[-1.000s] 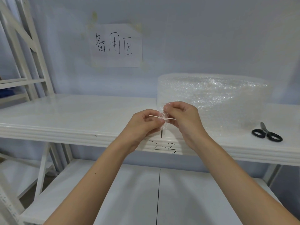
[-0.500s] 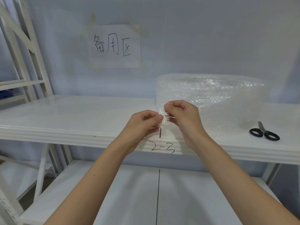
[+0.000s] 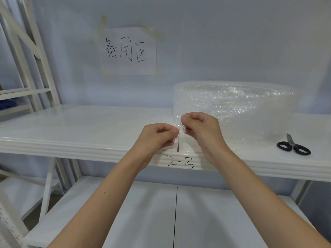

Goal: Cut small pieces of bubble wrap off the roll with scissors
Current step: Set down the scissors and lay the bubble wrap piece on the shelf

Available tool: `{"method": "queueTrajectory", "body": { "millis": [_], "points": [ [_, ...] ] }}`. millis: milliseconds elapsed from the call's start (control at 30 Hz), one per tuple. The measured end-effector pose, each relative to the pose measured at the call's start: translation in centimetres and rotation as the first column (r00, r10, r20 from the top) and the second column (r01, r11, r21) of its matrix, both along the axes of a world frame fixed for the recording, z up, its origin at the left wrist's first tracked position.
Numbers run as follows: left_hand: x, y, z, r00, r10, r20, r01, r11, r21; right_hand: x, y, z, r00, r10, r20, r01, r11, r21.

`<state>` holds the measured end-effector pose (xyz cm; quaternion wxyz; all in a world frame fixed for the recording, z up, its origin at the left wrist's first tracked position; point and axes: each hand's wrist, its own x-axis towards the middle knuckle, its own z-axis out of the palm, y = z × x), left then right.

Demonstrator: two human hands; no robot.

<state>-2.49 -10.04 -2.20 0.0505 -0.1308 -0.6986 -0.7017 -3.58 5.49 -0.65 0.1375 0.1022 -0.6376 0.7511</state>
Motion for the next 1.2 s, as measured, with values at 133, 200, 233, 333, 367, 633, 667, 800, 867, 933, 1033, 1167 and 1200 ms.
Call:
{"method": "queueTrajectory", "body": {
  "millis": [133, 200, 233, 333, 367, 633, 667, 800, 867, 933, 1033, 1167, 1200],
  "points": [
    [-0.5, -0.6, 0.4, 1.000, 0.002, 0.003, -0.002, 0.999, -0.037, 0.3, -0.2, -0.1, 0.997, 0.070, 0.037, -0.072, 0.997, 0.037],
    [-1.1, -1.4, 1.0, 1.000, 0.027, -0.006, -0.027, 0.997, -0.074, 0.3, -0.2, -0.3, 0.996, 0.074, 0.044, -0.076, 0.995, 0.066],
    [-1.4, -2.0, 1.3, 0.999, 0.048, -0.011, -0.049, 0.993, -0.108, 0.4, -0.2, -0.4, 0.996, 0.073, 0.045, -0.077, 0.994, 0.083],
    [-2.8, -4.2, 2.0, 0.992, 0.123, 0.002, -0.120, 0.973, -0.197, 0.5, -0.4, -0.7, 0.996, 0.081, 0.045, -0.086, 0.987, 0.139],
    [-3.2, -5.0, 2.1, 0.989, 0.150, 0.013, -0.144, 0.966, -0.213, 0.5, -0.4, -0.8, 0.995, 0.084, 0.044, -0.090, 0.983, 0.159],
    [-5.5, -10.9, 1.7, 0.904, 0.428, -0.012, -0.405, 0.845, -0.349, 0.2, -1.0, -1.1, 0.994, 0.109, 0.030, -0.113, 0.968, 0.225],
    [-5.7, -11.4, 1.6, 0.885, 0.464, -0.024, -0.437, 0.813, -0.385, 0.1, -1.1, -1.0, 0.994, 0.106, 0.028, -0.110, 0.967, 0.228],
    [-6.3, -12.8, 0.8, 0.829, 0.552, -0.088, -0.509, 0.680, -0.528, -0.1, -1.4, -1.1, 0.996, 0.091, 0.026, -0.095, 0.966, 0.241],
    [-6.6, -13.2, 0.5, 0.810, 0.569, -0.142, -0.533, 0.613, -0.583, -0.1, -1.4, -1.1, 0.996, 0.086, 0.025, -0.089, 0.966, 0.242],
    [-6.6, -13.3, 0.4, 0.793, 0.582, -0.178, -0.555, 0.570, -0.606, 0.0, -1.3, -1.1, 0.996, 0.087, 0.021, -0.089, 0.965, 0.246],
    [-6.6, -13.2, 0.3, 0.783, 0.590, -0.195, -0.568, 0.551, -0.612, 0.1, -1.1, -1.1, 0.996, 0.091, 0.018, -0.093, 0.966, 0.240],
    [-6.6, -13.2, 0.5, 0.775, 0.599, -0.203, -0.578, 0.541, -0.611, 0.2, -0.9, -1.1, 0.997, 0.081, 0.017, -0.083, 0.968, 0.236],
    [-6.6, -13.2, 0.5, 0.775, 0.597, -0.206, -0.580, 0.543, -0.608, 0.2, -0.8, -1.1, 0.997, 0.079, 0.018, -0.081, 0.968, 0.236]
  ]
}}
